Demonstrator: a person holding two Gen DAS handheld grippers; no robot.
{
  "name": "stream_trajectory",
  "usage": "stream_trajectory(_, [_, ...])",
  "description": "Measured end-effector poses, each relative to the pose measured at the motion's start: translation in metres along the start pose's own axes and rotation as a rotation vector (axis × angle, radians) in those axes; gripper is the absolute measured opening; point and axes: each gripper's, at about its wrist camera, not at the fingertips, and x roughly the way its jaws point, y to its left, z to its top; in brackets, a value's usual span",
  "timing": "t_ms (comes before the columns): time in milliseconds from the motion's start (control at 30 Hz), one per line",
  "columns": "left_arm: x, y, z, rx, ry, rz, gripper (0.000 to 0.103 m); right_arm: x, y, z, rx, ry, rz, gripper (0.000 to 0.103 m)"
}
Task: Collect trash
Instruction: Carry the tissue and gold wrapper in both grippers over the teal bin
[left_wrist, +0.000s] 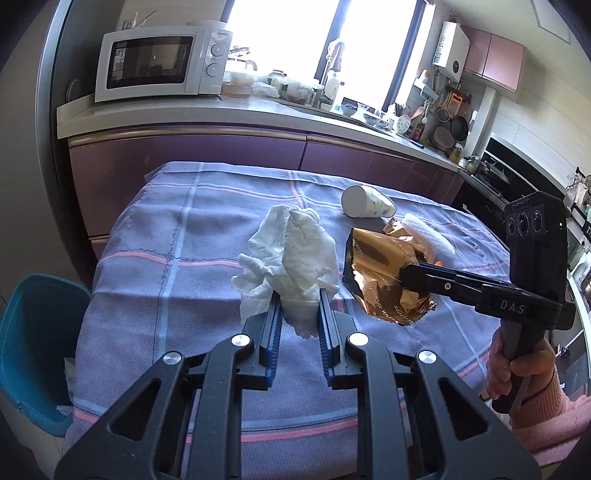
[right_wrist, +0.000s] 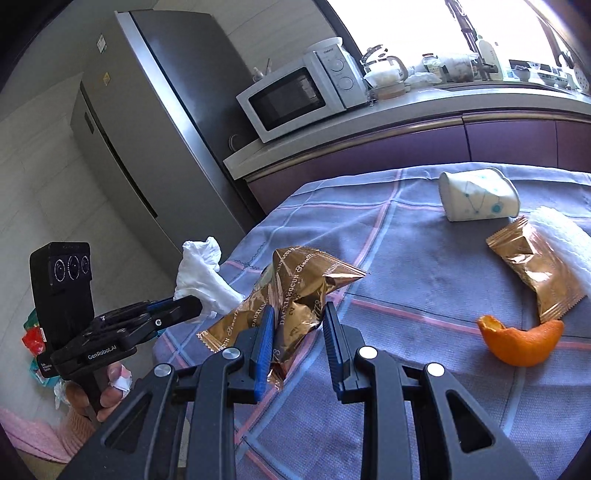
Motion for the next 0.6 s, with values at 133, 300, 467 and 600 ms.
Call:
stream_trajectory(133, [-0.008, 0.006, -0.002, -0.01, -0.011, 0.023, 0.019, 0.01, 0.01, 0.002, -0.021, 0.017, 0.02, 0.025])
stream_trajectory(300, [-0.018, 0.016, -0.008, -0.026, -0.016, 0.043, 0.019, 0.02, 0.021, 0.003, -0.042, 0.033, 0.045, 0.025])
stream_trajectory(467, [-0.024, 0.024, -0.011, -0.039, -0.02, 0.063, 0.019, 0.031, 0.031, 0.005, -0.055, 0.055, 0.066, 0.025])
stream_trajectory(600, [-0.029, 0.031, -0.014, -0.049, -0.025, 0.082, 0.019, 0.039, 0.04, 0.007, -0.075, 0.068, 0.078, 0.025])
